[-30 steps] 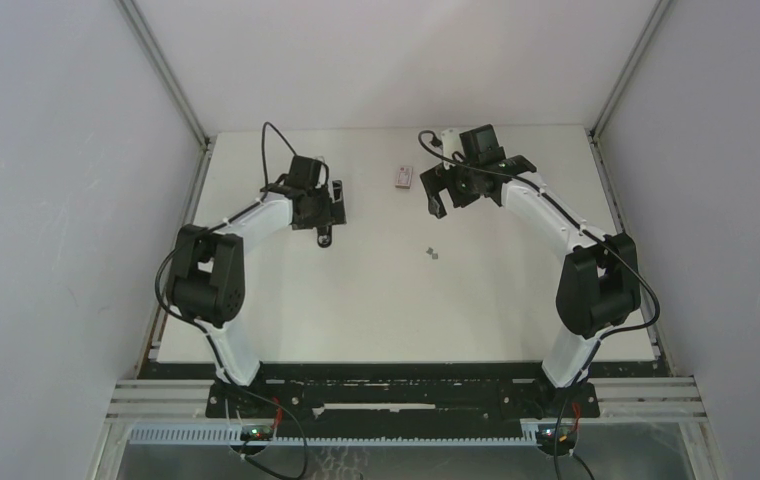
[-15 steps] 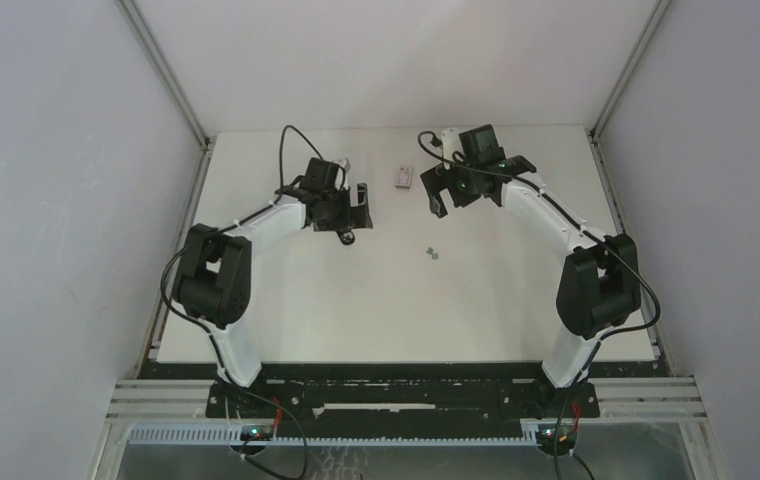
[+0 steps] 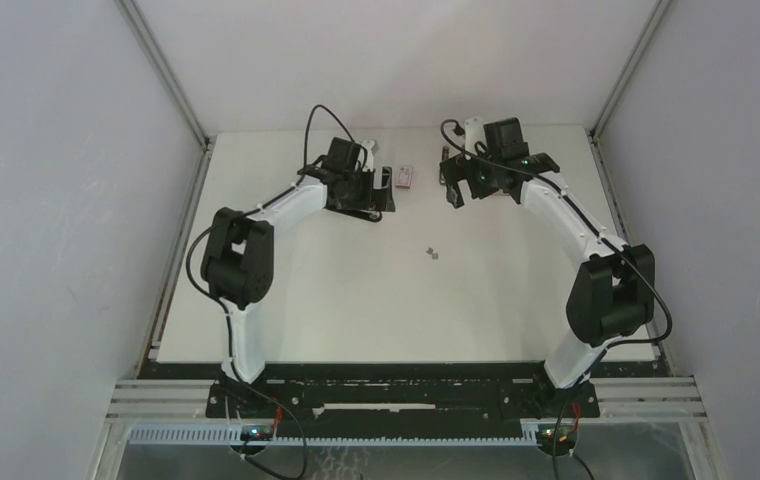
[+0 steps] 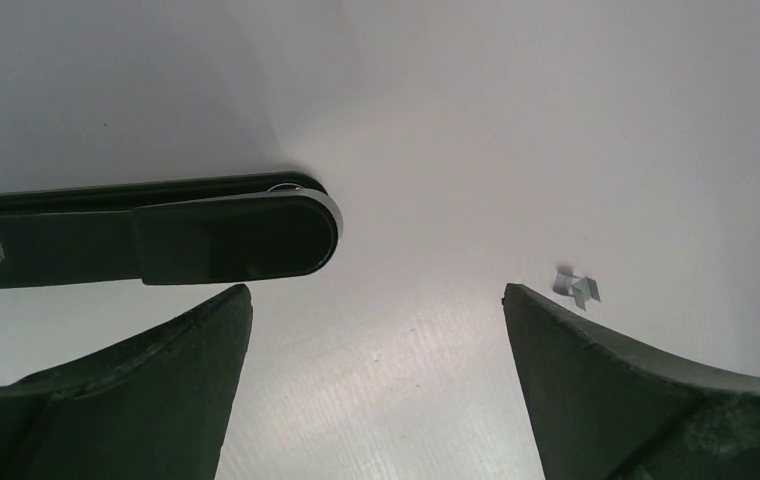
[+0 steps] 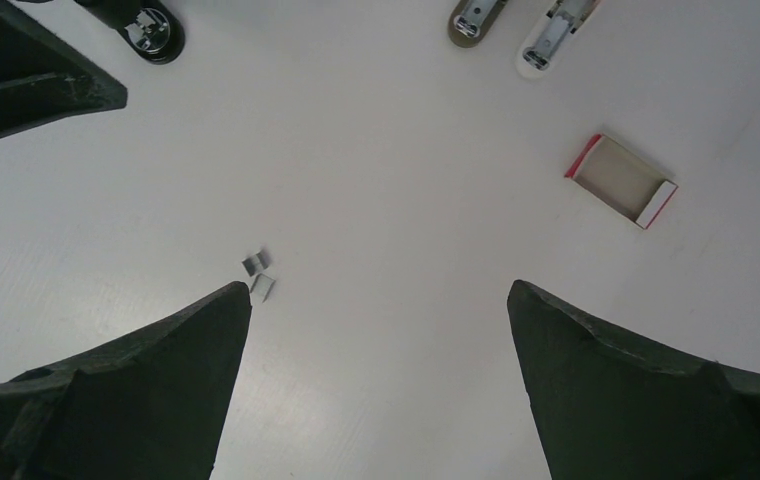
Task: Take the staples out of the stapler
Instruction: Move the stapler to the center of the board, then pick up the stapler from the center of the board.
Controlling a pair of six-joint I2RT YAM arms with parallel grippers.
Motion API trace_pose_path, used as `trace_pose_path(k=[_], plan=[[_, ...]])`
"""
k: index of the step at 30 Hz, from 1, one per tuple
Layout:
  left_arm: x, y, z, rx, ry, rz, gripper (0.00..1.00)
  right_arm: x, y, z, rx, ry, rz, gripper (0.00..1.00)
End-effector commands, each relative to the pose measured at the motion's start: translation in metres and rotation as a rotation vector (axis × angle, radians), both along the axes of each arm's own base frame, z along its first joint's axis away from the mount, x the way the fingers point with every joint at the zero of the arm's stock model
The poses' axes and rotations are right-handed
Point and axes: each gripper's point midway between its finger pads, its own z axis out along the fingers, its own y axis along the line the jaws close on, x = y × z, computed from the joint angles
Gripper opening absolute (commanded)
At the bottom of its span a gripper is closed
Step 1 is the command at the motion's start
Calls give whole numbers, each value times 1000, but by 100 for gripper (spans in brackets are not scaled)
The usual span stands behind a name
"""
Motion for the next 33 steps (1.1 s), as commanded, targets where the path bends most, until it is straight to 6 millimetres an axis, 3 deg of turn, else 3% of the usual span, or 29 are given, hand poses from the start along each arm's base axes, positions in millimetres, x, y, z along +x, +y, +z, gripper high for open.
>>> trace_pose_path(k=[1, 6, 11, 14, 17, 21, 27, 33], plan=[[-3, -7, 61, -32, -168, -154, 100, 1, 3, 25, 38, -76, 25, 100], [-9, 17, 99, 18, -330, -277, 100, 2, -1, 26, 18, -96, 22, 100], [10, 49, 144, 3, -518, -372, 100, 1, -8, 25, 32, -83, 30, 100], [16, 56, 150, 14, -537, -515, 100, 0, -13, 22, 88, -33, 23, 100], [23, 61, 126, 103, -480, -677, 100, -1, -20, 19, 149, 17, 14, 100], [31, 68, 100, 203, -437, -807, 100, -8, -14, 14, 194, 88, 61, 100], [47, 74, 69, 362, -458, -936, 99, -23, 10, 6, 204, 155, 190, 100], [48, 65, 40, 460, -417, -1044, 95, -28, 33, 1, 98, 116, 253, 100]])
